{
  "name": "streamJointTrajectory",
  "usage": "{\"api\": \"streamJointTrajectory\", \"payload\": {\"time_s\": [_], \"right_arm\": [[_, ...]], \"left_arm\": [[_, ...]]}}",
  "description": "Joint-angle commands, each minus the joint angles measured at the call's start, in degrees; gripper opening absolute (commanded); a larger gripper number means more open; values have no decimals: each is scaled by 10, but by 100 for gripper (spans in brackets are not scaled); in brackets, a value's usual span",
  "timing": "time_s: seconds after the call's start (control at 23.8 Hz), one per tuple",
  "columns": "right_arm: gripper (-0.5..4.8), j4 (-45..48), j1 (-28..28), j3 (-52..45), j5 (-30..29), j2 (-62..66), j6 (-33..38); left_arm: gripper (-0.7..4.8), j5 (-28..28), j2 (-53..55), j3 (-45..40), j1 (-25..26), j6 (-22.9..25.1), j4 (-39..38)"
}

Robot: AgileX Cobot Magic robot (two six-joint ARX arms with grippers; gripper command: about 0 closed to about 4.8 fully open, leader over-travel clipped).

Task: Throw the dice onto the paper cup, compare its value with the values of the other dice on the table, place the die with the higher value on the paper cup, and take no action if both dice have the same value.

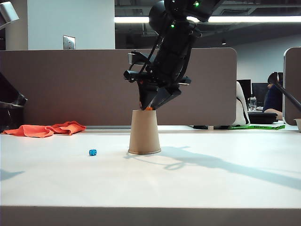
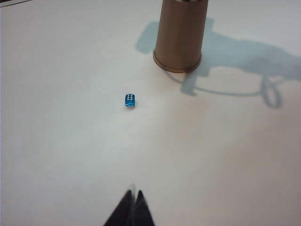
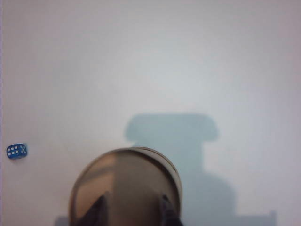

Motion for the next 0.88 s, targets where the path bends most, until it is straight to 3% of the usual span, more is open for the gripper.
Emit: {"api": "streamJointTrajectory", "payload": {"time_s": [0.04, 0.88], "right_arm": [[82, -10, 3, 2, -1, -3, -2], [71, 8, 2, 27, 1, -14, -2]], "left_arm": [[-6, 4, -1, 3, 0, -2, 7], [-6, 4, -1, 3, 0, -2, 7]]}}
